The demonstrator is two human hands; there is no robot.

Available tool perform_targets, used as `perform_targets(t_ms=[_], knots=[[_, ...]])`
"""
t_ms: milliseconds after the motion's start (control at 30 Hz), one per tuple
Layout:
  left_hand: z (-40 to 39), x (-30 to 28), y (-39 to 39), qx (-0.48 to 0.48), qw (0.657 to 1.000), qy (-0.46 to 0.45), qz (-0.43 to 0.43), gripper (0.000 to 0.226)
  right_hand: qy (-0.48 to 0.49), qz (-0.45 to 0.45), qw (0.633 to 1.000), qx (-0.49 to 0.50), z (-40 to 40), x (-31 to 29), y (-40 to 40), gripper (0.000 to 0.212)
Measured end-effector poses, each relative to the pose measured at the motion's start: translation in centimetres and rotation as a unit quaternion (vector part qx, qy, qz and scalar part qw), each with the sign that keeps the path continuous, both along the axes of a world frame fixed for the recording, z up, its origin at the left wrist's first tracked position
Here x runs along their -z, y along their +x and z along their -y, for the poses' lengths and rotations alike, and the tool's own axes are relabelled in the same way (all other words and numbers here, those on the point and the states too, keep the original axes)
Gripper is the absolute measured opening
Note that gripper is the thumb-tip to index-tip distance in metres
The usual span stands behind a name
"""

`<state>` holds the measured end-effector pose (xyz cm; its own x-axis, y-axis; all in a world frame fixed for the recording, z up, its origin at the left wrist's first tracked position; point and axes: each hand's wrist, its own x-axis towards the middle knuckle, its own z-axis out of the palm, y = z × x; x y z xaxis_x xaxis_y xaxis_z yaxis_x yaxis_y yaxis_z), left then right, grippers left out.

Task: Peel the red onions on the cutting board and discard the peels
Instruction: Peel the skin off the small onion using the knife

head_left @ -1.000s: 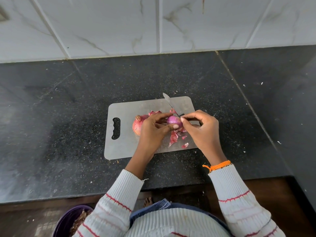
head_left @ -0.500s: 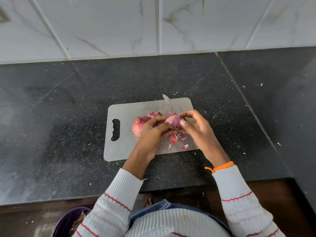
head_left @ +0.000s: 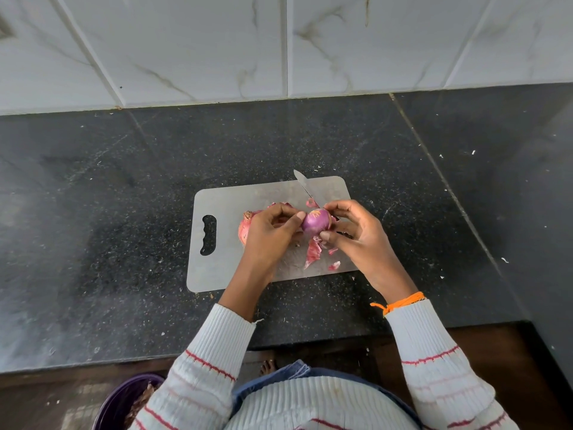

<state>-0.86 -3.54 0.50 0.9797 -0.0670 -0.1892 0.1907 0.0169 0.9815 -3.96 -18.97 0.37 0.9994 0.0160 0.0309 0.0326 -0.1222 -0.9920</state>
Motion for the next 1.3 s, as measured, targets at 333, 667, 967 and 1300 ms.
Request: perform_targets(t_ms=[333,667,967,1300], knots=[[0.0,-0.1,-0.3,0.009,0.999,-0.036,0.001,0.012,0.0,-0.018,1.0,0.019,-0.1,-0.1,-0.1,0.041],[0.5,0.3,-0.4,-0.014,0.999,-0.046,-0.02,0.016,-0.014,-0.015,1.0,0.023,-0.1,-0.3,-0.4,0.051],[0.3,0.7,-0.3,-0.03,0.999,0.017,-0.003,0.025,-0.053,-0.014,0.998,0.043,-0.1,-0.2,-0.2,0.045],[0.3,-0.3,-0.7,0.022,0.992,-0.112,-0.045,0.016,-0.088,0.02,0.995,0.049,-0.4,-0.4,-0.2,0.045]])
